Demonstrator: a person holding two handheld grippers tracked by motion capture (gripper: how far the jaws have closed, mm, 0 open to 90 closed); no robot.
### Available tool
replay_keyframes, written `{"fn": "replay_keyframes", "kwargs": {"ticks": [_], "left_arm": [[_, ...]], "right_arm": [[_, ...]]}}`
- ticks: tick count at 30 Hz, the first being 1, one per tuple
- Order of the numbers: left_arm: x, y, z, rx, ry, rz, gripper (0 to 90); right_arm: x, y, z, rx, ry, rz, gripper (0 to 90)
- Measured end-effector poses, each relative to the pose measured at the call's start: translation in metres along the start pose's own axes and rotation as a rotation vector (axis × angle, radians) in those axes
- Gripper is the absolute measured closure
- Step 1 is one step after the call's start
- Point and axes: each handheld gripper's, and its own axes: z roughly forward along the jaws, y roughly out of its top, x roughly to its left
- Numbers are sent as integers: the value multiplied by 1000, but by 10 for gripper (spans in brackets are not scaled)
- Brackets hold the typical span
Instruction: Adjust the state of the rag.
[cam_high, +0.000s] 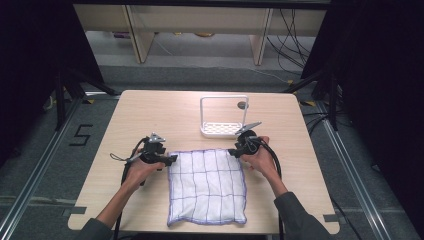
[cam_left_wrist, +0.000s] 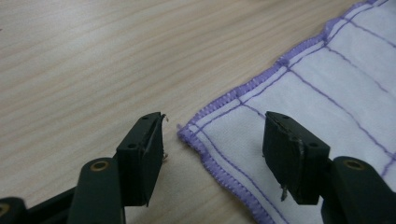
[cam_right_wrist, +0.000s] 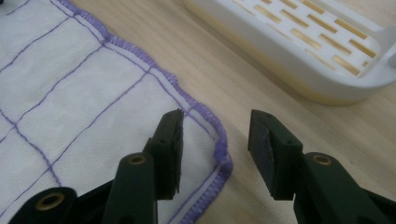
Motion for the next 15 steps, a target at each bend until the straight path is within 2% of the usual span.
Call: {"fn": "replay_keyframes", "kwargs": {"ticks": [1,2,3,4,5,6,8,10,11,12,13,15], "left_arm": [[-1,0,2,-4,5,10,382],[-2,0,3,4,4,27,392],[-2,0,3,4,4,27,412],[-4,0,5,-2,11,45,419],[-4,0,5,-5,8,49,430],[-5,1,6,-5,5,61,453],[-6,1,6,-10,2,80,484],[-7,1,6,-17,-16,88,560],[-8,1,7,-24,-29,85,600],[-9,1,7,-31,-38,80,653],[-9,1,7,-34,-46,88,699],[-11,1,7,-40,-36,91,779]], "right_arm": [[1,1,3,-12,-10,3,567],[0,1,3,-18,-12,-24,575],[0,1,3,-18,-12,-24,575],[3,2,3,17,-6,-10,589],[3,1,5,7,-2,-2,593],[4,2,5,25,-14,3,603],[1,1,7,11,-18,-19,626],[1,1,8,19,-8,-24,677],[3,1,9,38,0,0,713],[3,-1,12,20,-17,5,777],[2,-1,10,30,21,-2,810],[3,0,9,33,32,6,836]]}}
